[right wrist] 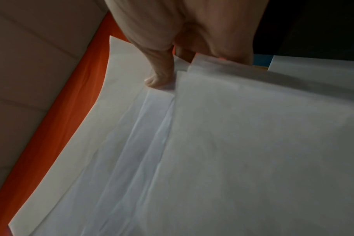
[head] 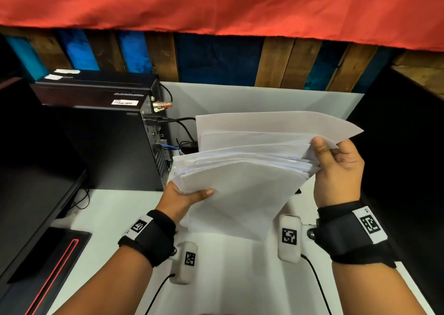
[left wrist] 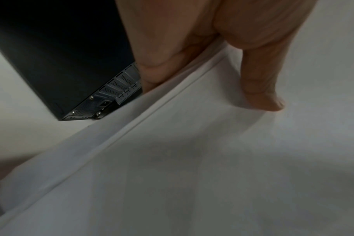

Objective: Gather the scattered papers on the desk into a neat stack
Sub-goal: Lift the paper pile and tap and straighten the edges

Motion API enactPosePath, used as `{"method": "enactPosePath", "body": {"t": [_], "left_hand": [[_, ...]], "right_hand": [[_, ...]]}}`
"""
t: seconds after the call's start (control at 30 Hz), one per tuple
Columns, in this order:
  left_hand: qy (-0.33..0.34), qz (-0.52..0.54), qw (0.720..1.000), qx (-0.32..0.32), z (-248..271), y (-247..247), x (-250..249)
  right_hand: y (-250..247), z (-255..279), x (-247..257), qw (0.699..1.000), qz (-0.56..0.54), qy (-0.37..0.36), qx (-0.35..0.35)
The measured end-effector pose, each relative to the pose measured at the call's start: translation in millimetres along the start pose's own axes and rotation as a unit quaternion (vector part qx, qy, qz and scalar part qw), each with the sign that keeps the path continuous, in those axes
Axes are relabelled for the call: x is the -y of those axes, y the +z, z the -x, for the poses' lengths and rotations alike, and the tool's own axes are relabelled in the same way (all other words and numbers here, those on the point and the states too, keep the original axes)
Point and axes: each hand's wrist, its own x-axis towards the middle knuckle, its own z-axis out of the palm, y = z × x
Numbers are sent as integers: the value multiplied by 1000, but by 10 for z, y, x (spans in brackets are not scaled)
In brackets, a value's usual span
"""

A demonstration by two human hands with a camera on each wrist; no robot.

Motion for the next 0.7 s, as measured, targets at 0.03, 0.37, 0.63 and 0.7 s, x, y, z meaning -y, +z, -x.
{"method": "enactPosePath", "body": {"t": [0.03,0.37,0.63,0.7], "left_hand": [[1,-5,1000,2,-3,5,9],[-3,-46,999,-2,-50,34,165],[-80,-7,994,-70,-94,-71,280],[-80,1,996,-45,-54,-100,271]], "right_hand": [[-9,-11,21,1000,-13,-4,-14],[-64,-53,123,997,-63,-22,-43],[-109,-33,-133,996,57,60,14],[-81,-71,-176,995,70,65,19]]}}
